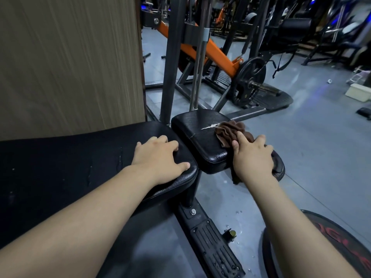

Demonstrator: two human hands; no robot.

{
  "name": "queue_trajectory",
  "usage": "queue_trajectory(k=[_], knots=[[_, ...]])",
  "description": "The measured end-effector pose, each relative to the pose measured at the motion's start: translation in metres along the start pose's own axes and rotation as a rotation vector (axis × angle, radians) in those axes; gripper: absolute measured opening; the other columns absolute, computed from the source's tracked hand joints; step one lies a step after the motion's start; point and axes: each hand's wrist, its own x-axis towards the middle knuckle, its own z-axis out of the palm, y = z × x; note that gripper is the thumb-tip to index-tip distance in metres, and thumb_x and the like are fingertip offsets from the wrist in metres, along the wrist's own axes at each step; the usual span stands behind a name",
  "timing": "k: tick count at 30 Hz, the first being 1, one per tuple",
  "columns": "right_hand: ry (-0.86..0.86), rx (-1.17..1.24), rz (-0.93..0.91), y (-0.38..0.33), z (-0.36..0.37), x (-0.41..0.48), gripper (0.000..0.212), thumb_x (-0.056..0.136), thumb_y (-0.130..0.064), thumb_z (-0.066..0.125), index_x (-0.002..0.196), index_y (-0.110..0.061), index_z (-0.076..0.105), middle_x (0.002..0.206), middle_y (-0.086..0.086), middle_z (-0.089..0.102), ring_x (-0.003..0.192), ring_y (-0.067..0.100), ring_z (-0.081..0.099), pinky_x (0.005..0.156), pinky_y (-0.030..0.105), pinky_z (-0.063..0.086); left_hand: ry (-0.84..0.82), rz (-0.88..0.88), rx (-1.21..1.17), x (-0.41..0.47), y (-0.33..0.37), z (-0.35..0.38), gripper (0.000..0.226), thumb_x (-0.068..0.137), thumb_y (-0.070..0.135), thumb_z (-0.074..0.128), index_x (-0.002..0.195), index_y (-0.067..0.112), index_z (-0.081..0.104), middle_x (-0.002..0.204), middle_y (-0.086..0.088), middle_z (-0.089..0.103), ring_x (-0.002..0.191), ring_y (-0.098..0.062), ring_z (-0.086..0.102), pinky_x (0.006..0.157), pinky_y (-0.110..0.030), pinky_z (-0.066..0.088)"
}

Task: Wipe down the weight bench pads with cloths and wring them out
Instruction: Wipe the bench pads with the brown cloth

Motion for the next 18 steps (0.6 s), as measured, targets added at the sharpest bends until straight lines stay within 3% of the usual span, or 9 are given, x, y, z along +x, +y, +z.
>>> queue_trajectory(k=[6,9,10,12,13,15,17,18], knots=[[-0.103,0.149,0.083,-0.018,-0.002,0.009,0.032,0.105,-0.03,0.028,0.127,-0.023,0.05,0.136,0.02,0.037,0.121,0.044,0.032,0.088,0.044,0.029,0.004,-0.007,-0.012,-0.002,-0.001,0.002,0.06,0.082,0.074,0.051,0.127,0.034,0.054,0.126,0.008,0.05,0.126,-0.018,0.041,0.11,-0.056,0.032],[-0.063,0.204,-0.027,-0.011,0.002,0.018,0.037,0.1,-0.031,0.023,0.094,-0.02,0.058,0.117,0.014,0.056,0.114,0.038,0.038,0.093,0.048,0.026,0.009,-0.003,-0.018,-0.001,-0.001,0.003,0.06,0.081,0.074,0.051,0.126,0.034,0.054,0.125,0.008,0.05,0.125,-0.018,0.041,0.109,-0.054,0.033],[-0.046,0.224,-0.051,-0.009,0.002,0.021,0.043,0.098,-0.039,0.021,0.085,-0.022,0.058,0.115,0.011,0.059,0.115,0.036,0.038,0.094,0.049,0.028,0.011,-0.001,-0.018,-0.001,-0.001,0.002,0.06,0.081,0.074,0.051,0.126,0.034,0.054,0.124,0.008,0.05,0.124,-0.017,0.042,0.108,-0.054,0.034],[-0.02,0.303,-0.074,-0.01,-0.001,0.027,0.058,0.097,-0.056,0.02,0.087,-0.024,0.068,0.122,0.006,0.059,0.121,0.037,0.038,0.098,0.054,0.033,0.016,0.001,-0.017,0.0,-0.001,0.002,0.06,0.081,0.074,0.051,0.125,0.035,0.054,0.123,0.008,0.05,0.123,-0.017,0.042,0.107,-0.052,0.037],[-0.009,0.344,-0.107,-0.012,-0.004,0.031,0.056,0.097,-0.058,0.026,0.086,-0.026,0.07,0.121,0.004,0.06,0.122,0.039,0.039,0.099,0.055,0.036,0.019,0.001,-0.016,-0.001,-0.001,0.002,0.06,0.081,0.075,0.051,0.125,0.035,0.054,0.123,0.009,0.05,0.122,-0.017,0.042,0.106,-0.051,0.038],[0.039,0.36,-0.201,-0.014,-0.006,0.039,0.043,0.093,-0.056,0.04,0.068,-0.029,0.063,0.098,0.003,0.063,0.111,0.04,0.051,0.092,0.054,0.044,0.021,0.001,-0.013,-0.001,-0.001,0.003,0.06,0.081,0.075,0.05,0.125,0.035,0.054,0.123,0.009,0.049,0.122,-0.017,0.042,0.105,-0.051,0.038],[0.075,0.362,-0.21,-0.016,-0.008,0.045,0.019,0.084,-0.051,0.059,0.078,-0.033,0.059,0.1,0.001,0.062,0.106,0.034,0.056,0.09,0.051,0.048,0.019,0.003,-0.008,-0.001,-0.001,0.003,0.06,0.081,0.075,0.05,0.126,0.035,0.054,0.125,0.009,0.049,0.122,-0.017,0.042,0.106,-0.05,0.038],[0.075,0.347,-0.179,-0.016,-0.007,0.047,0.027,0.081,-0.049,0.068,0.099,-0.03,0.06,0.114,0.004,0.059,0.112,0.032,0.054,0.094,0.051,0.047,0.017,0.003,-0.006,-0.002,-0.001,0.003,0.06,0.082,0.074,0.05,0.126,0.034,0.054,0.125,0.009,0.049,0.123,-0.017,0.041,0.107,-0.05,0.037]])
